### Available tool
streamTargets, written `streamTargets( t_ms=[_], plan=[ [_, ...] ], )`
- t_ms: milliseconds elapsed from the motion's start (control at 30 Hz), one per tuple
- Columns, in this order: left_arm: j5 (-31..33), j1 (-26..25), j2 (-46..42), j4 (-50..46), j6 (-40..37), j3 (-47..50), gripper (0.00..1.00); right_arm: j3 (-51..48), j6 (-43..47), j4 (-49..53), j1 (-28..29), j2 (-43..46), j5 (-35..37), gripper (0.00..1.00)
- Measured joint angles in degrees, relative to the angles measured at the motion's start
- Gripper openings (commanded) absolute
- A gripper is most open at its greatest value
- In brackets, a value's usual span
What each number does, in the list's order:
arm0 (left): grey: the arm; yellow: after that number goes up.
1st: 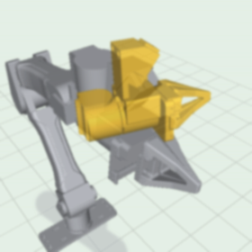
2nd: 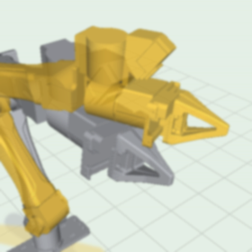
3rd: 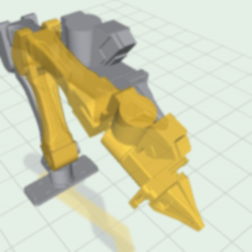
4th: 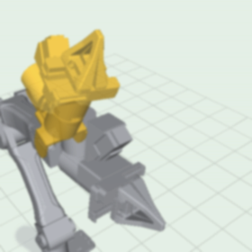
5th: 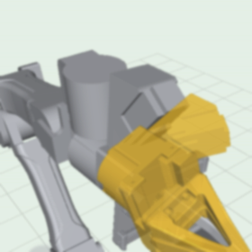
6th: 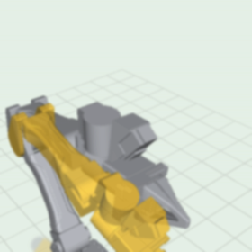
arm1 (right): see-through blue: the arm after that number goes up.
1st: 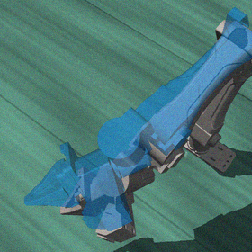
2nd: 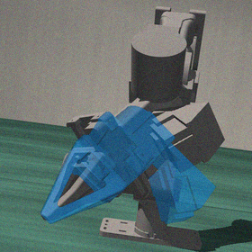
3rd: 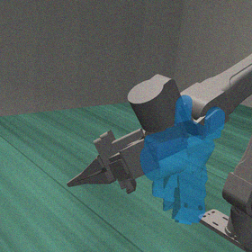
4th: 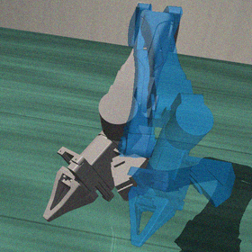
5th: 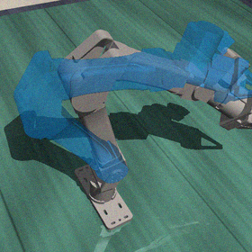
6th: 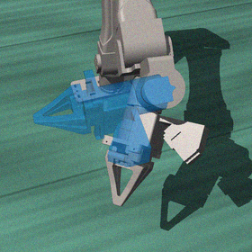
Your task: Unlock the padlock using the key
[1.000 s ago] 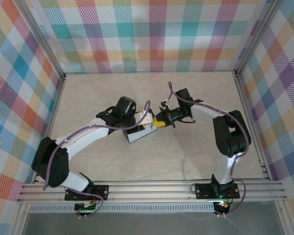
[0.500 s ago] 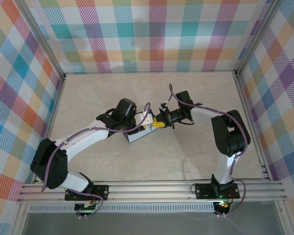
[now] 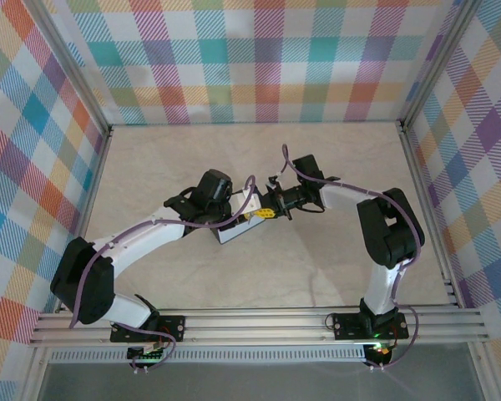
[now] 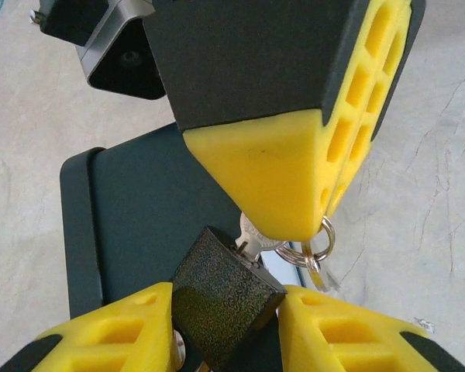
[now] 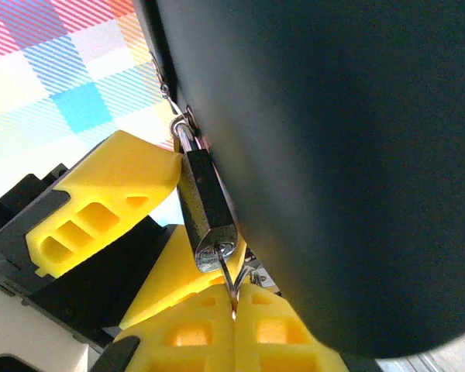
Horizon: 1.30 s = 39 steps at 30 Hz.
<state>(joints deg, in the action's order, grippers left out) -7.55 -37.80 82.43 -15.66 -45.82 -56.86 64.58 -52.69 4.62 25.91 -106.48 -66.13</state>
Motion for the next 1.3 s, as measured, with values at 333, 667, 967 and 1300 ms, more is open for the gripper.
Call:
streamTargets(
  t_ms=[333, 667, 967, 1300],
  plan=[
    [2.47, 0.0, -0.81, 0.79, 1.49, 0.85, 0.33, -0.13, -7.08, -5.46, 1.14, 0.0, 1.68, 0.02],
    [2.03, -0.07, -0.83, 2.16, 2.8, 1.49, 0.32, -0.7, -5.86, -5.29, 1.51, 0.13, 2.86, 0.25],
    [0.46, -0.37, -0.44, 2.8, 2.75, 1.49, 0.31, -0.7, 12.79, 12.79, -3.52, 8.81, 6.64, 0.38],
    [-3.43, 0.52, -0.13, 0.7, 2.71, 0.37, 0.31, -16.06, 39.82, 4.63, -1.36, 24.83, 28.28, 0.35]
  ],
)
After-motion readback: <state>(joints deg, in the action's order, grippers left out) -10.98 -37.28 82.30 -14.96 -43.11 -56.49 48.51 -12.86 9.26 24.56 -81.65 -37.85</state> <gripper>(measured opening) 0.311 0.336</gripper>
